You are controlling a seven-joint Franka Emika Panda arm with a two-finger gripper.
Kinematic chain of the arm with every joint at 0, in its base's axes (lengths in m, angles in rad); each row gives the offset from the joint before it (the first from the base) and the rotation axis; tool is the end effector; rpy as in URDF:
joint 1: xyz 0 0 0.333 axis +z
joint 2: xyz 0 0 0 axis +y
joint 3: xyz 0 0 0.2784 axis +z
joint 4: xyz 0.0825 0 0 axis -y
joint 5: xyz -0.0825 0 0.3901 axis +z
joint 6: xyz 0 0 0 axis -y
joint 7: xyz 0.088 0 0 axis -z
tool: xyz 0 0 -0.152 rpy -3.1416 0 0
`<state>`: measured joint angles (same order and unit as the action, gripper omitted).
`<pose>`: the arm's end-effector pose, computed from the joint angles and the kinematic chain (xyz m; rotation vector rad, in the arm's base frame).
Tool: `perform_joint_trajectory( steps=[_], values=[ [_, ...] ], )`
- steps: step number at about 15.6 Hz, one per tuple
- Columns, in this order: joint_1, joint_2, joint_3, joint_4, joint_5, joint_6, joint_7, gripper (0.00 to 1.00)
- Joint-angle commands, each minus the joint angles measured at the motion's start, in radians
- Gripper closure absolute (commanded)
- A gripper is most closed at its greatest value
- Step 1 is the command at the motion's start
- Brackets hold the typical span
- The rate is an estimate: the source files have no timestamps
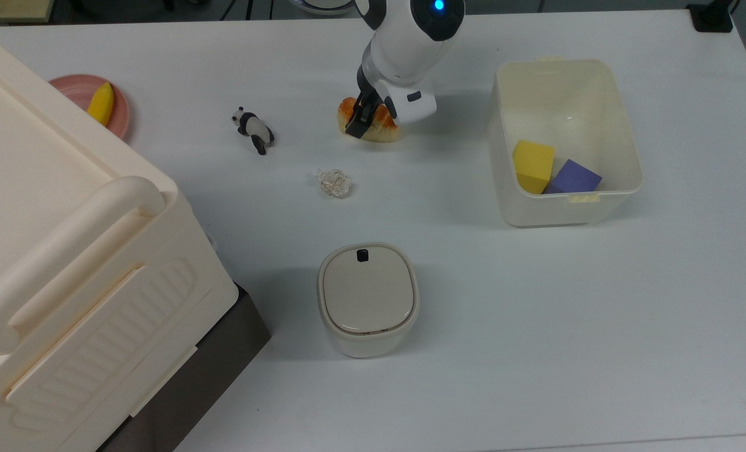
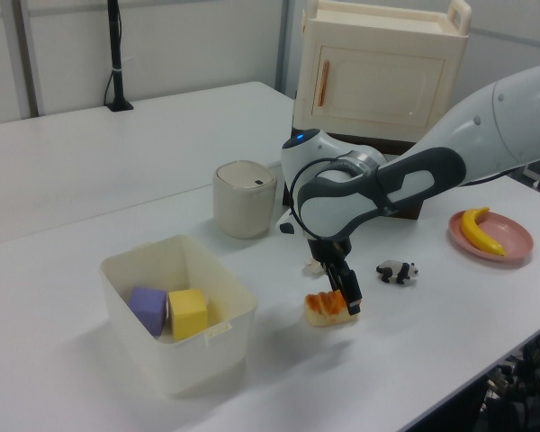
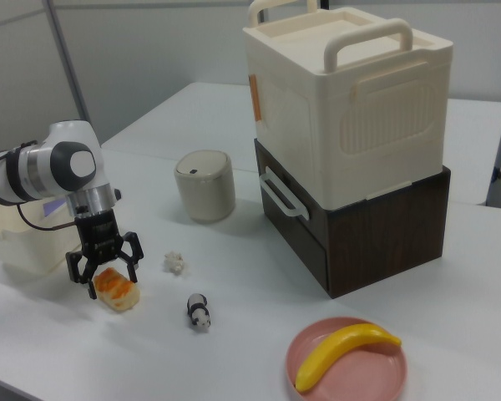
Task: Put the bread in the basket
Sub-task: 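Close the gripper on the orange bread roll, then lift the bread roll and carry it over the translucent basket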
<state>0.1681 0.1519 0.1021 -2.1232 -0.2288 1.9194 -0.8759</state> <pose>0.4941 0.1113 0.2351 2.4309 1.7811 -0.5969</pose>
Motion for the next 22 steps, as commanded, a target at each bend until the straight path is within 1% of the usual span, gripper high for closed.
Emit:
perform_joint_trajectory(
  steps=[1,3,4,5,6,7,8,11,15,17,20,22],
  values=[
    [0.019,0.017,-0.01,-0.004,-0.046,0.033,0.026,0.42],
    [0.018,0.023,-0.01,0.015,-0.046,0.033,0.031,0.72],
    [0.018,0.023,-0.01,0.017,-0.046,0.033,0.034,0.79],
    [0.016,0.023,-0.01,0.019,-0.046,0.033,0.034,0.89],
    [0.014,0.024,-0.01,0.023,-0.046,0.033,0.034,0.92],
    [0.014,0.025,-0.01,0.025,-0.046,0.033,0.035,0.98],
    [0.013,0.023,-0.01,0.029,-0.046,0.033,0.035,1.0],
    [0.007,0.021,-0.01,0.046,-0.038,0.027,0.037,1.0],
    [-0.008,0.0,-0.012,0.106,-0.032,0.004,0.055,1.0],
    [-0.019,-0.006,-0.012,0.175,0.003,-0.028,0.13,1.0],
    [-0.027,-0.021,-0.018,0.235,0.084,-0.039,0.248,1.0],
    [-0.025,-0.023,-0.018,0.261,0.14,-0.03,0.395,0.98]
  ],
)
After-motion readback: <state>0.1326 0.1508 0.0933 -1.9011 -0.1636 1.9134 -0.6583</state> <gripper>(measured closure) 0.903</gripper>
